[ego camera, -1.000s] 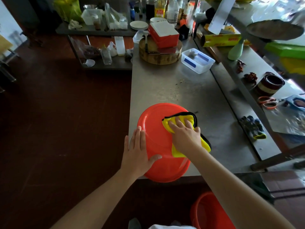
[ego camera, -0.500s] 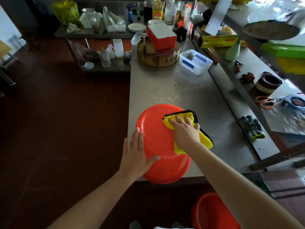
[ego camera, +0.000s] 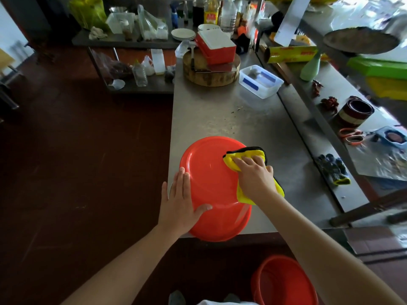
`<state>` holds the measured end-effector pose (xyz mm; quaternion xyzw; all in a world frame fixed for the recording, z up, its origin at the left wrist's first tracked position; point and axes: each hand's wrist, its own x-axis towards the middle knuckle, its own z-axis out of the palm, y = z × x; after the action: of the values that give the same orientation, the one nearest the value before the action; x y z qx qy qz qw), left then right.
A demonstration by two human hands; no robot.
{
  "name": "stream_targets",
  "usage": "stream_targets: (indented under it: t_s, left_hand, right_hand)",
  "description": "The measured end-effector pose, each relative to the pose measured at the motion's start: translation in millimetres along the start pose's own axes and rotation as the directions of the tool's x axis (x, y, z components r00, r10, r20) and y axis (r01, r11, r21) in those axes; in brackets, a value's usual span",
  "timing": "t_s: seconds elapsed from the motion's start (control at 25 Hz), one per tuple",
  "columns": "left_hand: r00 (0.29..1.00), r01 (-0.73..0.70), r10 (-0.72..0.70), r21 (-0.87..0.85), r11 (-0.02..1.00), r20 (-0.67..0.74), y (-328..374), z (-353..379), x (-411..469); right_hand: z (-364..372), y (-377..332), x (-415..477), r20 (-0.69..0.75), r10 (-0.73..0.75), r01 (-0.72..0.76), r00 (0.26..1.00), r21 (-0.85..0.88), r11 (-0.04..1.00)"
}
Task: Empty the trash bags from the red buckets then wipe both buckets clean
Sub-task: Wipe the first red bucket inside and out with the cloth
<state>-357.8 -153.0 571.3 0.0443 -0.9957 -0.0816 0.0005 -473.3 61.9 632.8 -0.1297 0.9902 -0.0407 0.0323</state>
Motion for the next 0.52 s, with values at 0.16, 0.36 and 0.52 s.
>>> stream_targets:
  t_s: [0.16,0.36,0.52]
  left_hand:
    - [1.000,0.001,-0.001,0.004,1.000,-0.018,0,0,-1]
    - [0.999,-0.004,0.002,-0.026,1.000,-0.048,-1,2,-1]
    - [0.997,-0.006,-0.001,-0.088,0.996,-0.076,-4,6,-1]
  right_hand:
    - [6,-2,-38,-0.013,0.001,-0.001,1.000,0.016,1.000]
    - [12,-31,-81,-0.026,-0.049,0.050,0.998,0.018,0.999]
    - [14,-56,-88,-0.011,-0.136,0.136,0.991,-0.018,0.991]
